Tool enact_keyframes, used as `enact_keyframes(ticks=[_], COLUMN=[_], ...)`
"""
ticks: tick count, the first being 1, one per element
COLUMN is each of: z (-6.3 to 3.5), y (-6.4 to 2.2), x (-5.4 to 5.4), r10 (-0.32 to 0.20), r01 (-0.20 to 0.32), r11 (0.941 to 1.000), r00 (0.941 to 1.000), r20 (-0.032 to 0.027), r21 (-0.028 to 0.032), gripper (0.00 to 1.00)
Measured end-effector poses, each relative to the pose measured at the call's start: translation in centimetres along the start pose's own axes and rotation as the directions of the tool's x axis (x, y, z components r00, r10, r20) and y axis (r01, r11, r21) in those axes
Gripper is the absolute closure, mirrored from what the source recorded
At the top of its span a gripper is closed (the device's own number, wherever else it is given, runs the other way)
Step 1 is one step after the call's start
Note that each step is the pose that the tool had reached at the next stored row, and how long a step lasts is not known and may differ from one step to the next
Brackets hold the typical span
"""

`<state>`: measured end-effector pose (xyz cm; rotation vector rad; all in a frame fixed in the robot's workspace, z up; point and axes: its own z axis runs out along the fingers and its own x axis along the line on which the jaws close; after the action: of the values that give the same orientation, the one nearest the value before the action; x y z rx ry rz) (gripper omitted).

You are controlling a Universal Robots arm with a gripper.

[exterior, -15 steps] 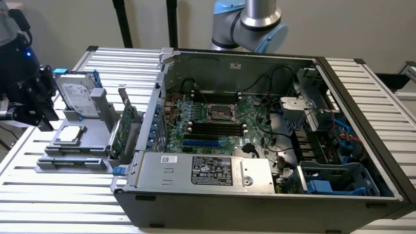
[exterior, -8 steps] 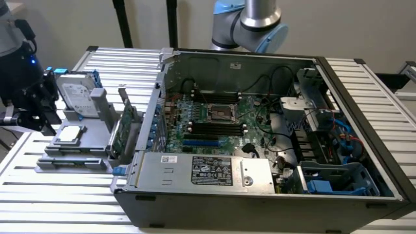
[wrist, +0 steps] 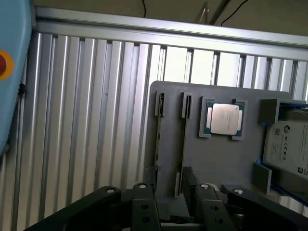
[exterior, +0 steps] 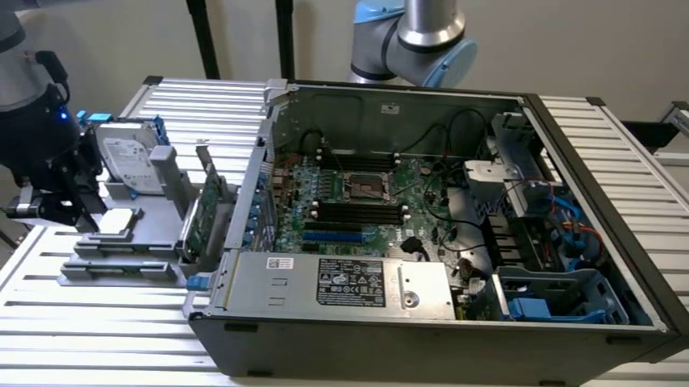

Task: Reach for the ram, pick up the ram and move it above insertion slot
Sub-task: 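Pick up the ram and move it above insertion slot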

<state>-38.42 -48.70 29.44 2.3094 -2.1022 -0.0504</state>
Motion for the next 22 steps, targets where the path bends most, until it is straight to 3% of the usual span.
enact_keyframes(ticks=[22], z=[3.99], y=[-0.14], x=[0.1], r10=[-0.001], r01=[0.001], r11=[1.0], r00=[1.0], r20=[0.0], r21=[0.0001], gripper=[0.63])
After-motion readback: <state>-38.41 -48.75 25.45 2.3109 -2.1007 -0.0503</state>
